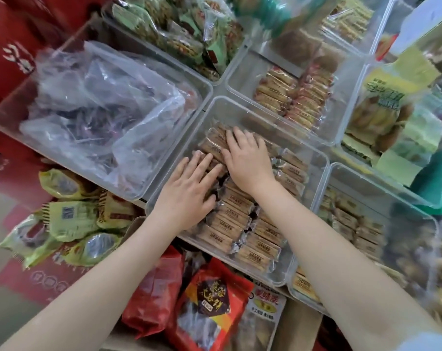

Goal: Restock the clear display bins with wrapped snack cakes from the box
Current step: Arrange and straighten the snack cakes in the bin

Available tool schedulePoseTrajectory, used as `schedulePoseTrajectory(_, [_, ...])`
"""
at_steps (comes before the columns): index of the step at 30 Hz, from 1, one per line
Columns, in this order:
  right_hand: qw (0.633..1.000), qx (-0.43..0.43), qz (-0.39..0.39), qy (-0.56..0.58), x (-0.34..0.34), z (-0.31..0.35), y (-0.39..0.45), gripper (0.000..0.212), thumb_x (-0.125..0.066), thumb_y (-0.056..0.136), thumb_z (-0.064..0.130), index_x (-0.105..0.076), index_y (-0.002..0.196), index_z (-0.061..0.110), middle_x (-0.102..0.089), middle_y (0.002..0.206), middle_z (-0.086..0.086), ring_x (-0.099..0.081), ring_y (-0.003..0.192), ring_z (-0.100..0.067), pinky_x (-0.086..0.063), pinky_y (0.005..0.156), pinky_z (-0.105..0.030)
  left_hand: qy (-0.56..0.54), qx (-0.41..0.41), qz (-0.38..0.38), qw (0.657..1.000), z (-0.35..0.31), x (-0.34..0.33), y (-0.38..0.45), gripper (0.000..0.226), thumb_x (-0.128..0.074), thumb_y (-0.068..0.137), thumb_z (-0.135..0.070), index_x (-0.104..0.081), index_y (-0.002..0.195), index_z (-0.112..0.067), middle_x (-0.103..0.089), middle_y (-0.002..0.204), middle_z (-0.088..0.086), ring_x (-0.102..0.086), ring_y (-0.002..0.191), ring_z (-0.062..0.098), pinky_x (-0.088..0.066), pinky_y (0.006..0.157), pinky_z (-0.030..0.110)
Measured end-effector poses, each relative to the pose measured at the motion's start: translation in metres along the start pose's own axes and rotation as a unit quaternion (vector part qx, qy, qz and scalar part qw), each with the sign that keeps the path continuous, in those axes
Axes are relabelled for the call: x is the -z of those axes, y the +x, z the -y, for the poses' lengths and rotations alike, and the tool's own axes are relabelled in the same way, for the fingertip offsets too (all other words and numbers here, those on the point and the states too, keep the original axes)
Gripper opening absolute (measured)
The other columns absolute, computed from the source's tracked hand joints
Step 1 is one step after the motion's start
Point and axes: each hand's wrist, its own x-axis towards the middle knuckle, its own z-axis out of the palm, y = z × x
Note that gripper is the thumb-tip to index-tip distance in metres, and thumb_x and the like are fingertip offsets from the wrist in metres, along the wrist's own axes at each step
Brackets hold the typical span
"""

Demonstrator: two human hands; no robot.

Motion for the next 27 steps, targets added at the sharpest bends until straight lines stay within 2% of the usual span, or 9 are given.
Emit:
schedulePoseTrajectory(3, [0.995,-0.03,0.07,-0.066,0.011,0.004,-0.002,0.06,-0.017,0.108,0.044,-0.007,0.16,0.017,-0.008,0.168,-0.002,-0.009,0.153,-0.029,-0.014,0.12,-0.055,-0.001,-0.001,0.01,1.0,0.0,0.003,0.0,0.073,-0.042,0.099,-0.048,-0.01,0.162,-0.03,0.001,0.169,0.001,0.008,0.156,0.021,0.011,0.125,0.037])
schedulePoseTrajectory(6, [0.996,-0.026,0.064,-0.063,0.031,0.014,-0.02,0.058,-0.027,0.108,0.038,-0.016,0.159,0.016,-0.015,0.167,-0.003,-0.008,0.153,-0.027,-0.011,0.121,-0.055,0.0,-0.003,0.03,1.0,-0.002,0.007,0.001,0.073,-0.04,0.101,-0.049,-0.002,0.161,-0.033,0.007,0.169,-0.003,0.013,0.155,0.021,0.012,0.124,0.038])
schedulePoseTrajectory(9, [0.996,-0.014,-0.035,0.079,0.049,0.019,-0.084,0.05,-0.043,0.103,0.031,-0.042,0.15,0.013,-0.04,0.156,-0.006,-0.03,0.146,-0.025,-0.025,0.118,-0.05,-0.01,0.004,0.03,0.999,-0.004,0.011,-0.002,0.071,-0.044,0.101,-0.046,-0.009,0.161,-0.032,0.0,0.17,-0.002,0.007,0.156,0.021,0.005,0.126,0.041])
schedulePoseTrajectory(12, [0.968,-0.023,-0.09,0.234,0.069,0.0,-0.188,0.031,-0.056,0.099,0.021,-0.066,0.126,0.01,-0.066,0.121,-0.006,-0.06,0.11,-0.019,-0.049,0.093,-0.035,-0.04,-0.006,-0.002,0.999,-0.034,0.018,-0.021,0.065,-0.045,0.095,-0.044,-0.04,0.154,-0.017,-0.033,0.162,0.012,-0.025,0.152,0.031,-0.023,0.121,0.051])
schedulePoseTrajectory(14, [0.954,-0.071,-0.127,0.263,0.08,-0.023,-0.27,0.02,-0.059,0.096,0.018,-0.073,0.11,0.013,-0.069,0.098,-0.001,-0.062,0.085,-0.011,-0.053,0.075,-0.029,-0.096,-0.056,-0.022,0.993,-0.078,0.018,-0.042,0.066,-0.04,0.086,-0.048,-0.062,0.133,-0.006,-0.059,0.137,0.02,-0.057,0.125,0.04,-0.047,0.101,0.053])
schedulePoseTrajectory(16, [0.94,-0.143,-0.178,0.252,0.086,-0.047,-0.351,0.015,-0.062,0.094,0.017,-0.074,0.102,0.016,-0.068,0.09,0.003,-0.058,0.075,-0.007,-0.052,0.068,-0.027,-0.15,-0.099,0.007,0.984,-0.138,0.013,-0.074,0.064,-0.04,0.083,-0.05,-0.068,0.122,-0.007,-0.067,0.121,0.015,-0.066,0.105,0.038,-0.053,0.087,0.046])
schedulePoseTrajectory(21, [0.875,-0.335,-0.278,0.21,0.089,-0.103,-0.532,0.014,-0.062,0.096,0.02,-0.074,0.099,0.013,-0.067,0.091,0.004,-0.06,0.078,-0.011,-0.049,0.074,-0.028,-0.238,-0.275,0.103,0.926,-0.299,0.003,-0.164,0.046,-0.046,0.088,-0.045,-0.07,0.12,-0.021,-0.064,0.124,0.0,-0.065,0.107,0.023,-0.05,0.089,0.028])
schedulePoseTrajectory(24, [0.862,-0.396,-0.262,0.177,0.081,-0.138,-0.614,0.014,-0.061,0.097,0.019,-0.073,0.099,0.013,-0.065,0.09,0.002,-0.059,0.078,-0.015,-0.05,0.074,-0.031,-0.261,-0.359,0.103,0.89,-0.387,0.0,-0.206,0.037,-0.051,0.092,-0.033,-0.069,0.122,-0.02,-0.061,0.13,0.0,-0.054,0.119,0.012,-0.039,0.097,0.023])
schedulePoseTrajectory(27, [0.869,-0.423,-0.206,0.15,0.059,-0.179,-0.671,0.013,-0.059,0.097,0.021,-0.071,0.095,0.016,-0.062,0.088,0.003,-0.058,0.08,-0.018,-0.048,0.073,-0.033,-0.279,-0.425,0.083,0.857,-0.462,-0.005,-0.235,0.032,-0.05,0.096,-0.032,-0.066,0.123,-0.022,-0.059,0.131,-0.001,-0.053,0.118,0.01,-0.04,0.096,0.024])
